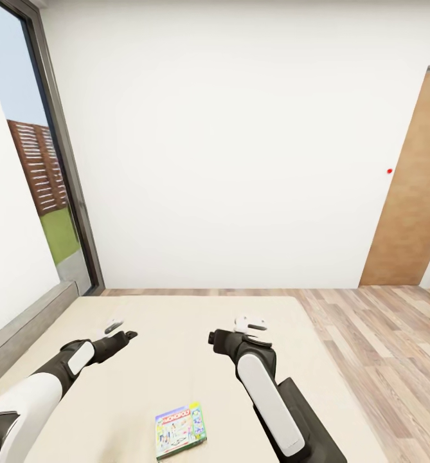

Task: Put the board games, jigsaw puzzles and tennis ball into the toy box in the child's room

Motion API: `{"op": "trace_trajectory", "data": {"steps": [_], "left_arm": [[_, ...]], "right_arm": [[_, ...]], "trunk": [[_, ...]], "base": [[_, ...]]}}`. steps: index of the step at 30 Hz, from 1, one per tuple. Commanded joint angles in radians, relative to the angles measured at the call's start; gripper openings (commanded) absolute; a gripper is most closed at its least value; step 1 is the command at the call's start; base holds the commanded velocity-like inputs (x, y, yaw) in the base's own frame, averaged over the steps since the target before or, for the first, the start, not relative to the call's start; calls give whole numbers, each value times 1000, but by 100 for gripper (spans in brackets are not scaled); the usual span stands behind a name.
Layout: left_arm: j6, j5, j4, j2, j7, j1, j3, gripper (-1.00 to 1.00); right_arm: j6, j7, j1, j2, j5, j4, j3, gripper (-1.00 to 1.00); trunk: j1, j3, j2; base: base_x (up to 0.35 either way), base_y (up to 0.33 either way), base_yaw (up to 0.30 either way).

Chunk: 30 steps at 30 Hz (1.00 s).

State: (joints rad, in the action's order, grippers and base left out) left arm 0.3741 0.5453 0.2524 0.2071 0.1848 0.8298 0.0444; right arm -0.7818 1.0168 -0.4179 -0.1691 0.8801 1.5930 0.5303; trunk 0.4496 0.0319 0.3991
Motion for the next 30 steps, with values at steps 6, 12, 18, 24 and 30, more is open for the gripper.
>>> {"op": "trace_trajectory", "data": {"steps": [6, 12, 18, 24, 30], "left_arm": [[11, 4, 1, -1, -5, 0, 5, 100], [15, 3, 1, -2, -12, 0, 5, 100], [16, 1, 1, -11, -62, 1, 3, 100], [15, -6, 1, -41, -161, 2, -2, 100], [14, -9, 2, -72, -263, 2, -7, 100]], "right_arm": [[-1, 12, -1, 0, 8, 1, 0, 100], [-1, 14, -1, -3, 8, 1, 0, 100], [-1, 12, -1, -1, 8, 1, 1, 100], [0, 12, -1, 1, 8, 1, 0, 100], [1, 14, -1, -1, 8, 1, 1, 100]], "trunk": [[0, -10, 1], [0, -20, 1], [0, -29, 1], [0, -39, 1], [0, -49, 1]], "base": [[0, 0, 0], [0, 0, 0], [0, 0, 0], [0, 0, 0], [0, 0, 0]]}}
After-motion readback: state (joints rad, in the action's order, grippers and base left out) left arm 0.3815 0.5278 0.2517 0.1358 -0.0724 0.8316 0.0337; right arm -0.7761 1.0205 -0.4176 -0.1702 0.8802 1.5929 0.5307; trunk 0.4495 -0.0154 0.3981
